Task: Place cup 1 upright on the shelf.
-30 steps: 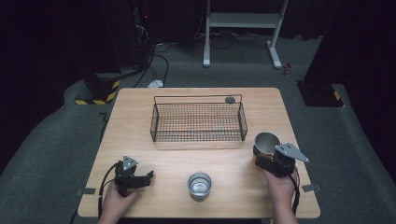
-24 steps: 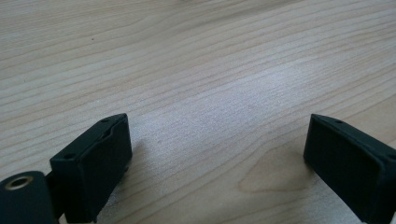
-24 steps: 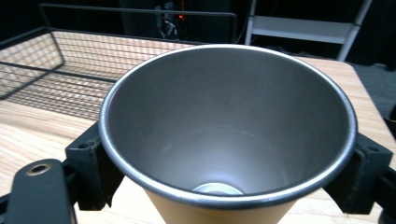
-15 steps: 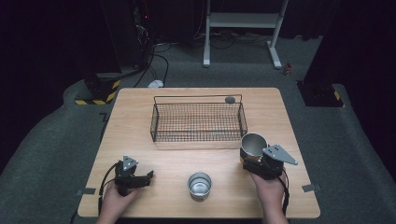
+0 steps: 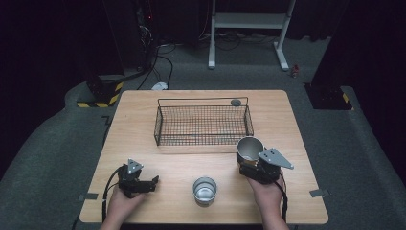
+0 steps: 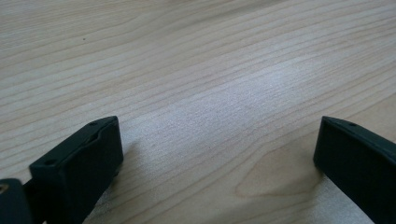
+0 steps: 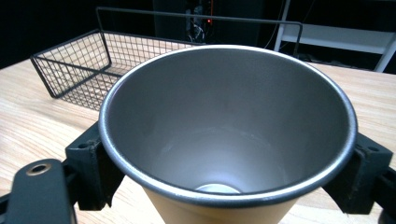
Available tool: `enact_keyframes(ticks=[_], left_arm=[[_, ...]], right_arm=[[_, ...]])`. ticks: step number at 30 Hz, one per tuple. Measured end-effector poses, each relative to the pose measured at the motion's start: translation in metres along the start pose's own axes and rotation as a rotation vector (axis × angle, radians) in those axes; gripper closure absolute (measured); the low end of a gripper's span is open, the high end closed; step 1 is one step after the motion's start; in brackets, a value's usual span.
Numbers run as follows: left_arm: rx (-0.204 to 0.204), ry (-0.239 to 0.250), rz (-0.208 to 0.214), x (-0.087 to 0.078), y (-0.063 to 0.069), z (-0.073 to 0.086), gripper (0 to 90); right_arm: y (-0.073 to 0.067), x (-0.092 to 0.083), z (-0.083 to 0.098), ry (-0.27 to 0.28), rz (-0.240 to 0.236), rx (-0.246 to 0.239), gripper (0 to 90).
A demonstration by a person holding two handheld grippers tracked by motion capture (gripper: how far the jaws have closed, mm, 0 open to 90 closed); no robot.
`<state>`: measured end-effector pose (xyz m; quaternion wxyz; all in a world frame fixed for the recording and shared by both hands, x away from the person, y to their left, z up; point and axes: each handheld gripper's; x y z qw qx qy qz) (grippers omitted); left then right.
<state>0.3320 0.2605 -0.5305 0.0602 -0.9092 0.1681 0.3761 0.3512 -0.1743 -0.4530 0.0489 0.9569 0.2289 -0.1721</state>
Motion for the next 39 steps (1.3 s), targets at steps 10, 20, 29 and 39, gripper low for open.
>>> enact_keyframes(ticks=[10, 20, 29, 39], left_arm=[[0.006, 0.000, 0.009, 0.000, -0.001, 0.000, 0.8], [0.024, -0.003, 0.017, 0.000, -0.002, 0.000, 0.7], [0.014, -0.002, 0.021, 0.001, -0.002, -0.001, 0.4], [0.018, -0.001, 0.023, 0.001, -0.002, -0.001, 0.5]], right_arm=[[-0.006, 0.003, -0.017, 0.011, 0.011, 0.010, 13.6], [-0.009, 0.011, -0.033, 0.006, 0.022, 0.025, 13.7], [-0.010, 0.021, -0.040, -0.006, 0.038, 0.029, 13.6], [-0.009, 0.030, -0.053, -0.005, 0.060, 0.037, 13.6]])
Point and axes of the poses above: each handheld gripper's, and its own axes: x roughly forward along the jaws, z roughly out of its underside, y roughly to its right, and after that the axes turned 2 degrees about -x, right-handed
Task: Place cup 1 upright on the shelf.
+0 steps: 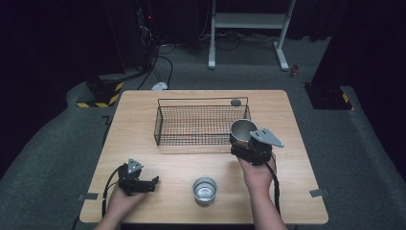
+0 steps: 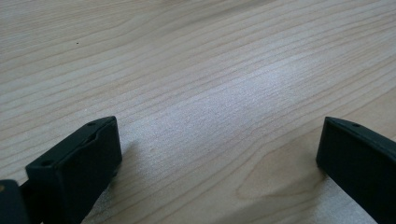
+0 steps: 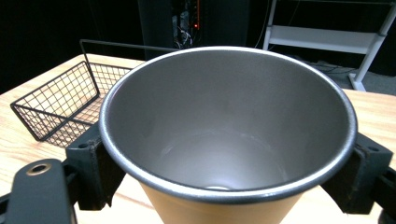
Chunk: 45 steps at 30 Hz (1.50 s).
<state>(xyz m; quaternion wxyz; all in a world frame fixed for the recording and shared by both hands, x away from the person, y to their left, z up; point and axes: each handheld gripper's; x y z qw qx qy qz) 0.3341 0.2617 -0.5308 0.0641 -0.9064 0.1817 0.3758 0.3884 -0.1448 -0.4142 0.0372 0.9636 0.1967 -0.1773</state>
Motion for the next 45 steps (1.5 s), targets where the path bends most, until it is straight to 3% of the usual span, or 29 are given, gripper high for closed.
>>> enact_keyframes(ticks=[8, 19, 45], left_arm=[[-0.003, 0.002, 0.003, 0.001, 0.000, -0.001, 0.3], [-0.002, 0.000, 0.001, 0.001, 0.001, -0.001, 0.5], [-0.004, 0.003, -0.005, 0.000, 0.002, 0.000, 1.2]], right_arm=[[0.002, 0.006, -0.015, 0.011, -0.008, -0.011, 13.7], [0.012, 0.028, -0.036, 0.016, 0.015, -0.004, 13.7], [0.004, 0.076, -0.053, -0.007, 0.006, -0.009, 13.7]])
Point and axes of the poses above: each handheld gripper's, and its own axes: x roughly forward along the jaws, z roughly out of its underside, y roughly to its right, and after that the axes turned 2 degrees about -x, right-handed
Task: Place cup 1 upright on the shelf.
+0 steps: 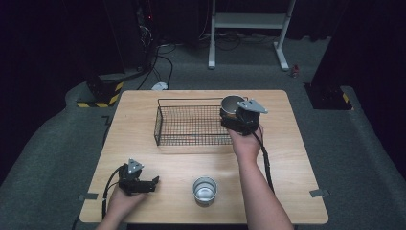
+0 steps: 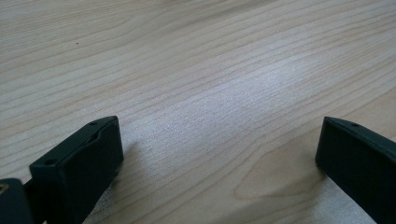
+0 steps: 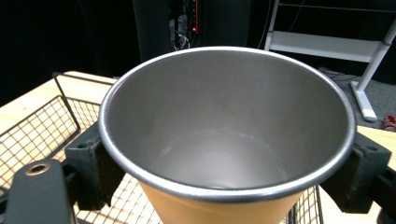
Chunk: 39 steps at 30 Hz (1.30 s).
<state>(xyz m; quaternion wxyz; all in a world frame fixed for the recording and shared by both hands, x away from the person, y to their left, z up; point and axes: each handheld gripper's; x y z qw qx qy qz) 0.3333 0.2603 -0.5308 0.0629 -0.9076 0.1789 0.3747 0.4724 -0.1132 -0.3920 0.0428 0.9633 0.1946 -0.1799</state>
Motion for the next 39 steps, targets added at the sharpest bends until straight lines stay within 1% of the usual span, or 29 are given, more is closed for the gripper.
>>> enact_keyframes(ticks=[1, 2, 3, 7, 9, 10, 11, 17, 18, 20, 22, 23, 26, 27, 29, 33, 35, 39], left_arm=[[0.005, -0.001, -0.002, 0.000, 0.000, 0.000, 1.2], [0.009, -0.005, -0.001, 0.000, -0.001, 0.000, 1.2], [0.006, -0.004, 0.000, 0.000, 0.000, 0.000, 1.2], [0.006, -0.004, 0.000, 0.000, 0.000, 0.000, 1.2], [0.001, -0.002, 0.002, 0.000, 0.000, 0.000, 1.2], [0.002, -0.003, 0.001, 0.000, 0.000, 0.000, 1.2], [0.001, -0.003, 0.001, 0.000, 0.000, 0.000, 1.2], [0.008, -0.003, -0.001, 0.000, -0.001, 0.000, 1.2], [0.001, -0.002, 0.001, 0.000, 0.000, 0.000, 1.2], [0.008, -0.003, -0.001, 0.000, -0.001, 0.000, 1.2], [0.001, -0.002, 0.001, 0.000, 0.000, 0.000, 1.2], [0.008, -0.003, -0.001, 0.000, -0.001, 0.000, 1.2], [0.004, -0.003, 0.001, 0.000, 0.000, 0.000, 1.2], [0.001, -0.002, 0.002, 0.000, 0.000, 0.000, 1.2], [0.008, -0.003, -0.001, 0.000, -0.001, 0.000, 1.2], [0.002, -0.002, 0.002, 0.000, 0.000, 0.000, 1.2], [0.002, -0.003, 0.002, 0.000, 0.000, 0.000, 1.2], [0.008, -0.003, 0.001, 0.000, -0.001, 0.000, 1.2]], right_arm=[[0.001, 0.002, 0.000, 0.005, 0.000, 0.005, 13.7], [0.002, 0.004, 0.000, -0.001, 0.000, 0.009, 13.7], [0.003, 0.006, -0.001, -0.007, 0.004, 0.012, 13.8], [0.004, 0.012, -0.002, -0.016, 0.011, 0.005, 13.7], [0.005, 0.018, -0.002, -0.020, 0.026, -0.001, 13.7], [0.005, 0.020, -0.002, -0.025, 0.025, -0.003, 13.7], [0.005, 0.021, -0.002, -0.032, 0.025, 0.005, 13.7], [0.003, 0.031, 0.000, -0.053, 0.030, -0.001, 13.7], [0.003, 0.033, 0.001, -0.056, 0.030, -0.004, 13.7], [0.002, 0.037, 0.003, -0.066, 0.030, -0.002, 13.7], [0.001, 0.041, 0.005, -0.084, 0.037, -0.009, 13.7], [0.001, 0.042, 0.006, -0.088, 0.037, -0.010, 13.7], [0.000, 0.048, 0.010, -0.107, 0.032, -0.007, 13.6], [0.000, 0.050, 0.012, -0.114, 0.031, -0.013, 13.6], [-0.001, 0.053, 0.014, -0.125, 0.030, -0.006, 13.6], [-0.001, 0.056, 0.017, -0.138, 0.029, -0.006, 13.7], [-0.001, 0.057, 0.020, -0.146, 0.027, 0.008, 13.7], [0.003, 0.062, 0.026, -0.172, 0.029, 0.008, 13.7]])
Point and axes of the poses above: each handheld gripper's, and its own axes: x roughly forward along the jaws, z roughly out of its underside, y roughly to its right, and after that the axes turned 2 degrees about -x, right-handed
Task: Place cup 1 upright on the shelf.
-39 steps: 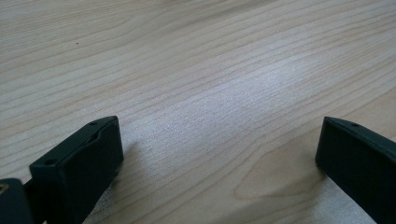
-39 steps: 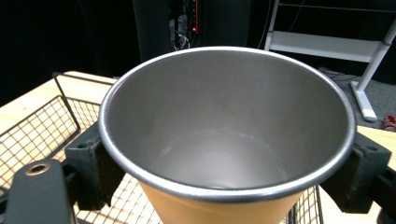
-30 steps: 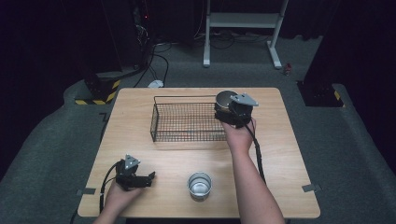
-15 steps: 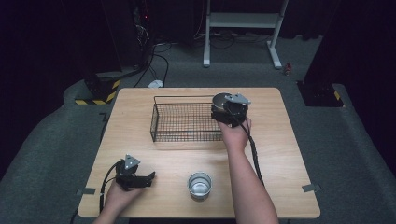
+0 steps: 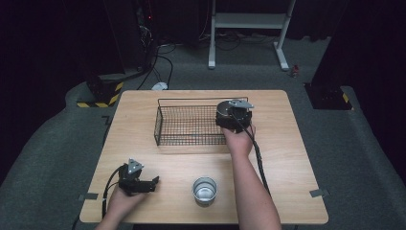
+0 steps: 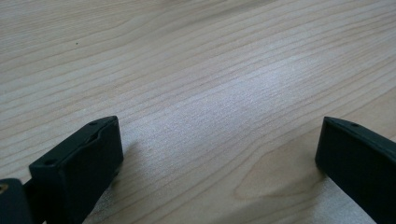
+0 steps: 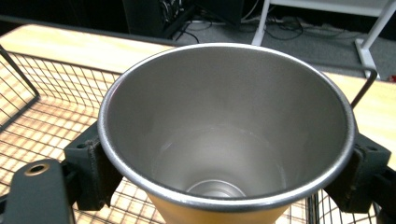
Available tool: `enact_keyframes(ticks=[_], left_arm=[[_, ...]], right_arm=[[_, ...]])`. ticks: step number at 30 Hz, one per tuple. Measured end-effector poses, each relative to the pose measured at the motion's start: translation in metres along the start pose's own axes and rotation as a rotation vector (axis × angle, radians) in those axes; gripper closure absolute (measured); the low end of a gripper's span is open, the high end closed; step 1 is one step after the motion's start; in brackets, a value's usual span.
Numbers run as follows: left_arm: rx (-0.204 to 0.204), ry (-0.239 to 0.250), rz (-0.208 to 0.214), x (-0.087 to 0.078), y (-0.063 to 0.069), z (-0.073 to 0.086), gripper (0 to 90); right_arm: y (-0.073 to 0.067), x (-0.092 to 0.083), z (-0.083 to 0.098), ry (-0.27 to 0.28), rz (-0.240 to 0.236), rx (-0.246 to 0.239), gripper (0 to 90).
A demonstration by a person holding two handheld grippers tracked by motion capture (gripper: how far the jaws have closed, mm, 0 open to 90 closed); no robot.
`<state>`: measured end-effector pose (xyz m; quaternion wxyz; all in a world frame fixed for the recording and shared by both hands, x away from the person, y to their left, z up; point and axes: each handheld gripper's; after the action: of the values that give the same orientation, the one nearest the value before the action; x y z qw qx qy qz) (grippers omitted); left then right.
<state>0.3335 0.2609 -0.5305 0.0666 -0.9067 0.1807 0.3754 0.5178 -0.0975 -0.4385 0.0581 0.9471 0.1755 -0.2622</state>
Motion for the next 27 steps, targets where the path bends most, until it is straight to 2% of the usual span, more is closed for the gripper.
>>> enact_keyframes(ticks=[7, 12, 27], left_arm=[[0.000, 0.000, 0.001, 0.000, 0.000, 0.000, 1.2], [-0.003, 0.000, 0.002, 0.000, 0.000, 0.000, 1.2], [0.000, 0.001, 0.001, 0.000, 0.000, 0.000, 1.2]], right_arm=[[0.004, 0.008, 0.011, -0.052, 0.004, 0.026, 13.6], [0.006, 0.010, 0.014, -0.055, 0.000, 0.039, 13.6], [0.005, 0.012, 0.016, -0.063, -0.006, 0.024, 13.6]])
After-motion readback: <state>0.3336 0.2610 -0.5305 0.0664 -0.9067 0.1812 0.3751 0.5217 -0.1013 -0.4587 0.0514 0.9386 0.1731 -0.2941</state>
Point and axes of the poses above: each handheld gripper's, and its own axes: x roughly forward along the jaws, z roughly out of its underside, y roughly to its right, and after that the axes turned 2 degrees about -x, right-handed
